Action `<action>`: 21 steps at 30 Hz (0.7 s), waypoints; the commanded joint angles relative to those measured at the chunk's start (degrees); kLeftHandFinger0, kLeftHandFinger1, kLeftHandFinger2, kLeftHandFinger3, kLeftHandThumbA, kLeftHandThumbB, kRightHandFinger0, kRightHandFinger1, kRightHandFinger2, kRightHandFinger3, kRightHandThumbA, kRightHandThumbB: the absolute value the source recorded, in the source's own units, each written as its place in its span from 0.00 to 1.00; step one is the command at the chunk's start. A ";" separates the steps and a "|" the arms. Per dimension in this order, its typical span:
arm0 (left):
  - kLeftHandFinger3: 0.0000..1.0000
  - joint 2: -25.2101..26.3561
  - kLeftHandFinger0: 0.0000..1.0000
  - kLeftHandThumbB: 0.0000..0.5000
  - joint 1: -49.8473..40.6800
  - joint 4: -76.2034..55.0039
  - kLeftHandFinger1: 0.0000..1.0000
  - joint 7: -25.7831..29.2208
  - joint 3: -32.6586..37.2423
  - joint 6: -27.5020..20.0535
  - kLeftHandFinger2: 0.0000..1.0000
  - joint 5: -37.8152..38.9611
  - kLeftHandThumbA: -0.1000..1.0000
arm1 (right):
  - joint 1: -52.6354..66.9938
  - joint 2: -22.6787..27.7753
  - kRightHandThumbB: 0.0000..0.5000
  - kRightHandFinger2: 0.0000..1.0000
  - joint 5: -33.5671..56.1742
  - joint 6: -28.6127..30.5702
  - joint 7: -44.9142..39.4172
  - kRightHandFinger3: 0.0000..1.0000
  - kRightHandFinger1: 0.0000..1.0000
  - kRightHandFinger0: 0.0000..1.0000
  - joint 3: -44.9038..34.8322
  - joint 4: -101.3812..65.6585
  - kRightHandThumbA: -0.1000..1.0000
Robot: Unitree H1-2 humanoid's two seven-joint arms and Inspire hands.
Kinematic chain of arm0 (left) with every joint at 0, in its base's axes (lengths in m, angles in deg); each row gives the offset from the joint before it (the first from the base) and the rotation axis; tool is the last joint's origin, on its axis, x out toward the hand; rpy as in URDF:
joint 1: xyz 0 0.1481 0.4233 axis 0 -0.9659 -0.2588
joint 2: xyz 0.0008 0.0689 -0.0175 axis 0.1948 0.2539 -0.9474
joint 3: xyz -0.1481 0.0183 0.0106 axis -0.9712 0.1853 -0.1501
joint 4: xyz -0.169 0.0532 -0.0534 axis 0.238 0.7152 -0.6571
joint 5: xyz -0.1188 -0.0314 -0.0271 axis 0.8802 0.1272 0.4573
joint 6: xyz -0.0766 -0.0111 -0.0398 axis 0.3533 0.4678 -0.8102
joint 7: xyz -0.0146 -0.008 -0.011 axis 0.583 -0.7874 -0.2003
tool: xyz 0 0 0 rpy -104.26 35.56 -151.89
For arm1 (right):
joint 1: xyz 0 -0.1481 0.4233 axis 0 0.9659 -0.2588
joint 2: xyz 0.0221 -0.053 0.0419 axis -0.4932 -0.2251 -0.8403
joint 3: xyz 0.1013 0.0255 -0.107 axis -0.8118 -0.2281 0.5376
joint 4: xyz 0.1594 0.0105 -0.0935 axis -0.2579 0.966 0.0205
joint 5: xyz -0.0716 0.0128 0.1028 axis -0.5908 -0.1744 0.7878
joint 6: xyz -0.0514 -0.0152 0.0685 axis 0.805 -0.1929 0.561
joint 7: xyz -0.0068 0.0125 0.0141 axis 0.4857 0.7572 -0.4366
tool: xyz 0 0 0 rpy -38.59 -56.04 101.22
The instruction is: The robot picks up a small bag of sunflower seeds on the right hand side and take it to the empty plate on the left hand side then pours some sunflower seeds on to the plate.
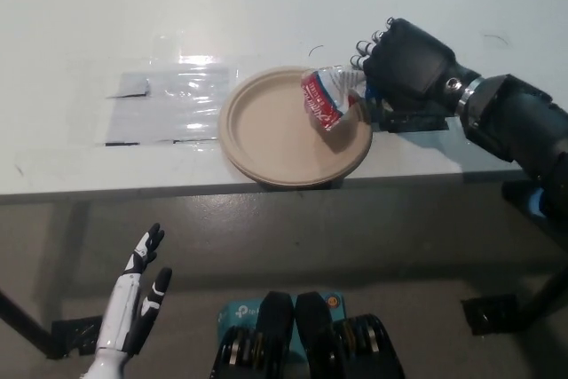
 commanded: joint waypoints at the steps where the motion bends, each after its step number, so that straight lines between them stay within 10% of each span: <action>1: 1.00 0.65 1.00 0.54 0.38 -1.69 1.00 -0.49 0.35 -0.68 1.00 0.53 1.00 | -5.50 1.56 0.60 0.52 -2.73 -2.51 2.06 0.17 0.00 0.00 0.76 -1.17 0.00; 21: 1.00 0.91 1.00 0.54 0.34 -1.97 1.00 -0.50 0.58 -0.45 1.00 0.18 1.00 | -8.46 0.67 0.55 0.49 -9.86 -7.19 3.12 0.11 0.00 0.00 6.83 -0.78 0.00</action>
